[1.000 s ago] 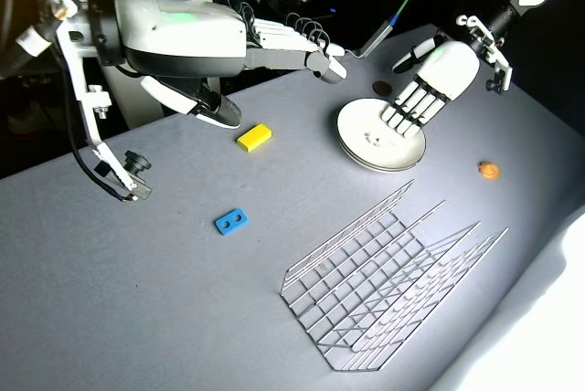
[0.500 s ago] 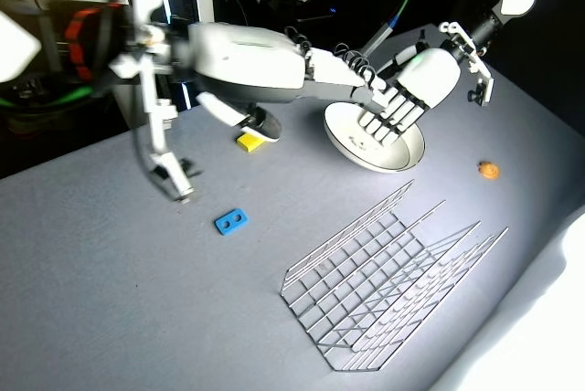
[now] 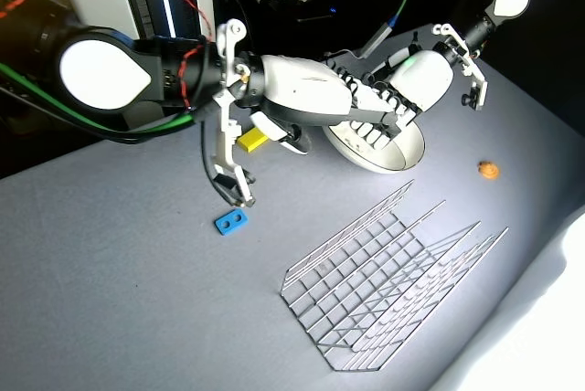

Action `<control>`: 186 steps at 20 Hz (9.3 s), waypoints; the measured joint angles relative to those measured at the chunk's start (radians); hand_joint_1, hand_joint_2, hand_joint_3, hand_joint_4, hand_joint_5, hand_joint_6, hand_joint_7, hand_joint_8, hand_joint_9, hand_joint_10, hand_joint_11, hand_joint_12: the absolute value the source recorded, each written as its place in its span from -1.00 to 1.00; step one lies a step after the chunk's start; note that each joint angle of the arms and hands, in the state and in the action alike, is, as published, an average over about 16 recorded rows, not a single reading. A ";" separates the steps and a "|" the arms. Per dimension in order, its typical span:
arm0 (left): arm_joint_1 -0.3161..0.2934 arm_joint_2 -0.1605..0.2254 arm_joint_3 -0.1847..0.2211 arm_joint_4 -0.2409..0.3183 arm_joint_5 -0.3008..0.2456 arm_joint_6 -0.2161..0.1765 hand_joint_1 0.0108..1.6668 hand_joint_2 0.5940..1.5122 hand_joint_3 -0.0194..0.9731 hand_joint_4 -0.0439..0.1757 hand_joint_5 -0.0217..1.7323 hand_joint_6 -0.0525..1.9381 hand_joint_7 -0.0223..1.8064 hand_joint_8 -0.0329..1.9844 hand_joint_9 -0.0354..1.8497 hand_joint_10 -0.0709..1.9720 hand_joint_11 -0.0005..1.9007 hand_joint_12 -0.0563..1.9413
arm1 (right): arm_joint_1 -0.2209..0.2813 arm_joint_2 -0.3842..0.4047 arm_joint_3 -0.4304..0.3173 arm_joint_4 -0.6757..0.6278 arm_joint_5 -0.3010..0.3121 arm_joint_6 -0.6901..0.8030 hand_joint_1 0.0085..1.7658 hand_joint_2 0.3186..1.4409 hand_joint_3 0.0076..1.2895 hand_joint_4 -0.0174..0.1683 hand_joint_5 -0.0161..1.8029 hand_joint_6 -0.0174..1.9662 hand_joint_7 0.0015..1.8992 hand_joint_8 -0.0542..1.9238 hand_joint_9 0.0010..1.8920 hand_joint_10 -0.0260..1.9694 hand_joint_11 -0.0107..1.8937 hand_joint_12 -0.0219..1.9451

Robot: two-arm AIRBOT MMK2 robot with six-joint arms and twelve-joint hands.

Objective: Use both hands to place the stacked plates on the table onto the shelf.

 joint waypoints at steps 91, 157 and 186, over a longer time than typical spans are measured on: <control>-0.222 0.127 0.118 0.048 -0.017 -0.227 -1.00 0.30 -0.92 -0.53 -0.94 -0.93 -0.96 -0.96 -0.94 -0.92 -0.98 -0.94 | 0.317 0.220 0.098 0.197 -0.081 0.570 0.37 0.17 -0.99 -0.91 0.07 -0.05 0.18 -0.15 0.44 -0.95 0.11 -0.18; -0.044 0.052 0.139 0.063 0.041 -0.215 -1.00 0.37 -0.93 -0.58 -0.94 -0.93 -0.96 -0.96 -0.95 -0.93 -0.98 -0.94 | 0.108 -0.139 0.518 0.503 -0.180 0.798 0.33 0.20 -0.99 -0.84 -0.11 -0.86 -0.07 -0.86 -0.02 -0.95 -0.24 -0.11; 0.062 0.021 0.169 0.017 0.069 -0.250 -1.00 0.37 -0.93 -0.58 -0.95 -0.95 -0.96 -0.97 -0.99 -0.96 -0.97 -0.93 | 0.276 0.038 0.003 0.421 -0.244 -0.177 0.35 0.10 -0.99 -0.78 -0.96 -0.97 -0.99 -0.93 -0.98 -0.96 -0.97 -0.64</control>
